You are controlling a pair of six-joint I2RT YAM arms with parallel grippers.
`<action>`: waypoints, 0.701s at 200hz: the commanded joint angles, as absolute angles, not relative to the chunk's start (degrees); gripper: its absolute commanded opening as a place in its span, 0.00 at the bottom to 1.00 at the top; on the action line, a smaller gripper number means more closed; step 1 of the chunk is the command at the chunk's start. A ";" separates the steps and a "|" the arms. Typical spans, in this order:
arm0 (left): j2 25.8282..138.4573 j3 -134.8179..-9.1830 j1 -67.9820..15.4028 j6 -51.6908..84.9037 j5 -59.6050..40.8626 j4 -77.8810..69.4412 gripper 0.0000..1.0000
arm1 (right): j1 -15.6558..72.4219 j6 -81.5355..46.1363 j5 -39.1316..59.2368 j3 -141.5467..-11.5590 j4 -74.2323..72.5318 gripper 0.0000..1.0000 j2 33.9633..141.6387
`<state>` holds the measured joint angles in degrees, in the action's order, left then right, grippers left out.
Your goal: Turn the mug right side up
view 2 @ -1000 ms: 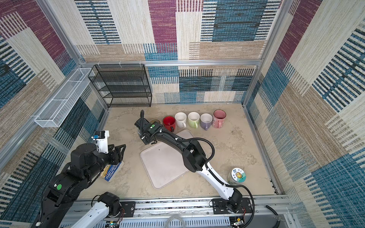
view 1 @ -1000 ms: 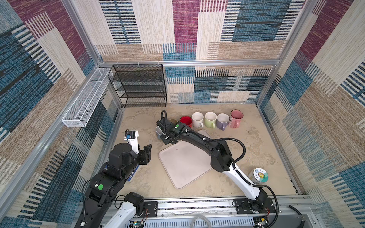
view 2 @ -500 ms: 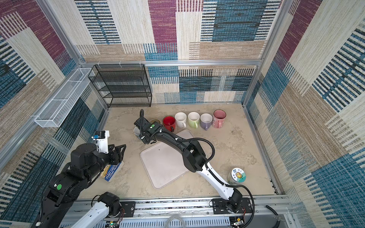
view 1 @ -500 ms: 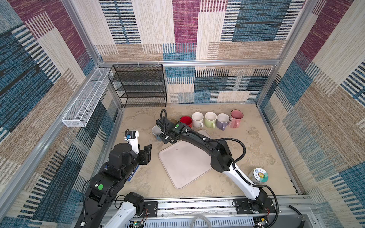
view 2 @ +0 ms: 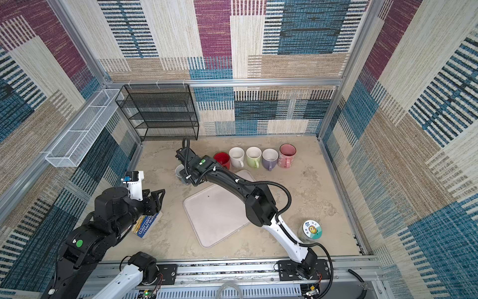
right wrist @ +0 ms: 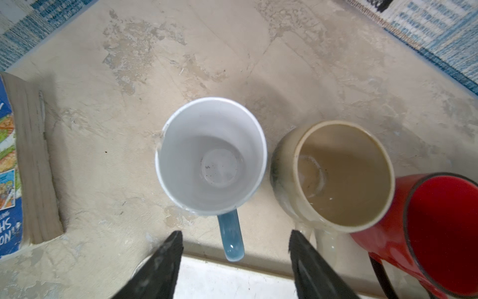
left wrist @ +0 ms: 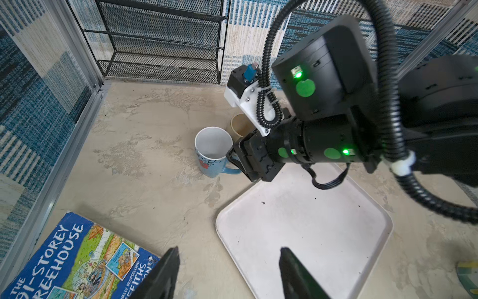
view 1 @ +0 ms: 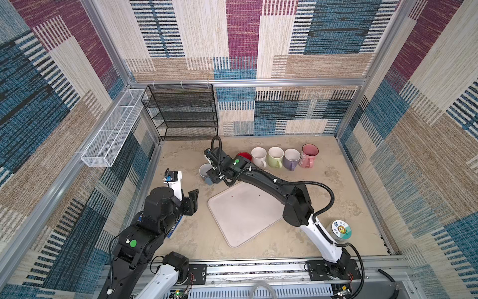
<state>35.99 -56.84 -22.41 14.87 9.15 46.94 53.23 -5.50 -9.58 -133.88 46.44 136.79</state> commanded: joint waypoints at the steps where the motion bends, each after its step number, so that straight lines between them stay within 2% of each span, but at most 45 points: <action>1: 36.68 -56.69 -22.41 14.58 10.74 46.54 0.66 | 53.13 -4.38 -10.21 -127.64 38.06 0.74 131.05; 42: 38.69 -56.77 -22.40 16.79 12.94 46.58 0.66 | 53.17 -3.78 -11.62 -115.24 30.90 0.79 121.39; 95: 39.73 -55.65 -22.46 20.64 16.66 45.39 0.66 | 53.06 -5.69 -14.26 -89.60 17.03 0.85 102.42; 140: 38.72 -50.96 -22.41 19.26 18.88 41.91 0.66 | 52.54 -4.68 -28.50 -65.50 1.20 0.87 83.56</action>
<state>39.57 -53.63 -22.41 19.99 17.43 45.25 53.06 -5.30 -18.87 -75.00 14.22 90.61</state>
